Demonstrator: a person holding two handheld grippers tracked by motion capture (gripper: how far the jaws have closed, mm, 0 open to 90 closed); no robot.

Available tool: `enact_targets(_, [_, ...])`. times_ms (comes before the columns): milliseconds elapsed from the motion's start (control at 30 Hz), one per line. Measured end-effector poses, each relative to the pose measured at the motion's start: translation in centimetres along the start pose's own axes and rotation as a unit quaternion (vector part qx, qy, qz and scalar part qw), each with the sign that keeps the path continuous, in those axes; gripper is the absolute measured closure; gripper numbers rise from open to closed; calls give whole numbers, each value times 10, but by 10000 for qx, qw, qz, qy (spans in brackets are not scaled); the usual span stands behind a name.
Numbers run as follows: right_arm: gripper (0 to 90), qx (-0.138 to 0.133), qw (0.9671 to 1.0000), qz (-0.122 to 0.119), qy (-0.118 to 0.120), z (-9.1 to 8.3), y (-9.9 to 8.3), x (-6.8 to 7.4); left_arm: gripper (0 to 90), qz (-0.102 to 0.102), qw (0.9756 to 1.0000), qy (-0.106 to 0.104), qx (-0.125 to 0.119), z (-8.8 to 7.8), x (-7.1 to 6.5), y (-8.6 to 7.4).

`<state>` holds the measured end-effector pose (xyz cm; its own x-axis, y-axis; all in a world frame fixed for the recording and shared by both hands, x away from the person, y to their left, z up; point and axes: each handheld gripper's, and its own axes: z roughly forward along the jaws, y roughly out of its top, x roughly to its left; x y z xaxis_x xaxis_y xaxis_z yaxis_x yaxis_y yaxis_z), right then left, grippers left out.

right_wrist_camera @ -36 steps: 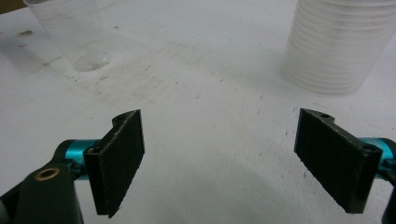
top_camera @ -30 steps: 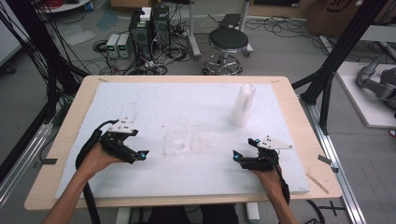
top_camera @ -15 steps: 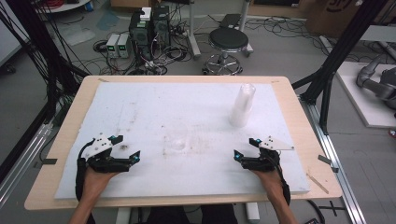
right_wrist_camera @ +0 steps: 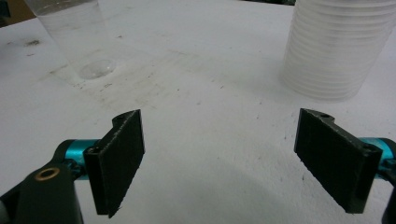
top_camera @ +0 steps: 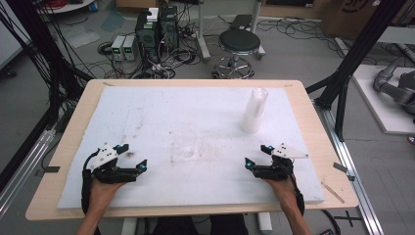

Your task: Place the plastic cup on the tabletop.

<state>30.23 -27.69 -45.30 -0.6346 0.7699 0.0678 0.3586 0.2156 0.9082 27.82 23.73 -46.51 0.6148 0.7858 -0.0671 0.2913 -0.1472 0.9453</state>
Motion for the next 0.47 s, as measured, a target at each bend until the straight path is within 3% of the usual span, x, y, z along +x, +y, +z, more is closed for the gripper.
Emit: enact_targets(467, [157, -52, 10000, -63, -12, -1, -1, 2, 74, -90, 9999, 68, -95, -2, 1, -1])
